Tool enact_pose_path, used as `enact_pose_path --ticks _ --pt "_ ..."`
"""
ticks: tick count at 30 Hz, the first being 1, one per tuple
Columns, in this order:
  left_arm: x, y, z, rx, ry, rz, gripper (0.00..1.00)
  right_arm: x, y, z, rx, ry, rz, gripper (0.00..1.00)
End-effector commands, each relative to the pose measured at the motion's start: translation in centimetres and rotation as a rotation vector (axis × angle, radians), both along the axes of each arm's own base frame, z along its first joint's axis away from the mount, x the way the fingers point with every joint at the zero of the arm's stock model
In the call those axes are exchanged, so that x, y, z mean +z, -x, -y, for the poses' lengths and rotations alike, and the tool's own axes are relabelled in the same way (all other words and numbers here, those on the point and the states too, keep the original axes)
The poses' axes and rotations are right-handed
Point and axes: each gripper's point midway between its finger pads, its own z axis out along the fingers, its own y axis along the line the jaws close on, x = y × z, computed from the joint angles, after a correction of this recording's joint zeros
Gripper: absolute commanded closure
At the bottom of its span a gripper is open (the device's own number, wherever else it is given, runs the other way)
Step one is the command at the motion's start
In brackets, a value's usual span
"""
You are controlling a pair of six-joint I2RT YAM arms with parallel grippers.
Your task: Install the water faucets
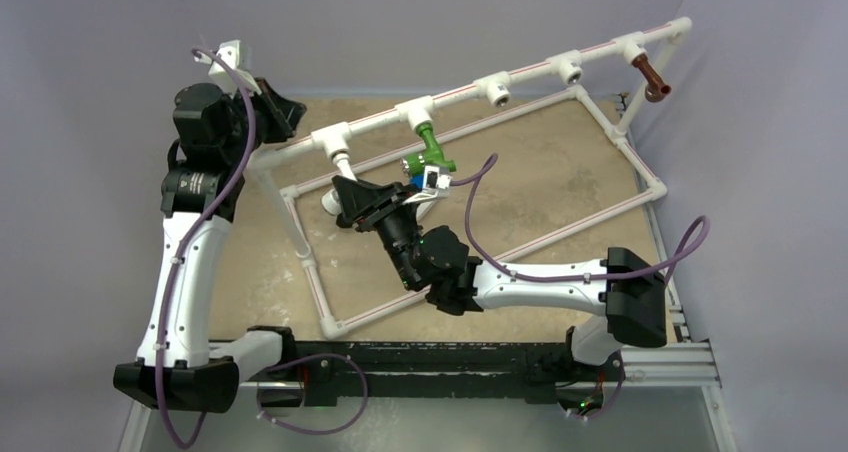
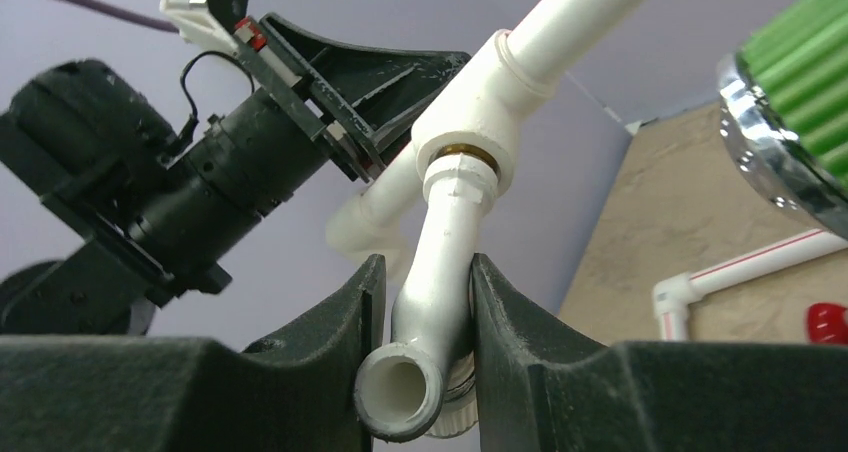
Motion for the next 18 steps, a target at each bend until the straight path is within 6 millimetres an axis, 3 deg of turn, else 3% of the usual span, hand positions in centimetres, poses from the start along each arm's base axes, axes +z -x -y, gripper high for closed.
enact_pose_path --ticks 1,5,12,18 --pt "2.3 0.8 1.3 -0.024 -0.043 0.111 1.00 5.6 0.9 1.5 0.129 -0.425 -0.101 1.00" --pt "1.4 0.5 1.5 0.051 -0.111 0.104 1.00 5.3 0.7 1.2 0.121 -0.434 -0.117 1.00" --pt "-2.2 -1.2 -0.3 0.271 -0.170 0.043 1.00 4.5 0.5 1.1 0.124 -0.451 -0.147 1.00" --pt "-2.8 -1.1 -1.5 0.385 -0.161 0.074 1.00 4.4 0.7 0.8 0.144 -0.456 -0.162 1.00"
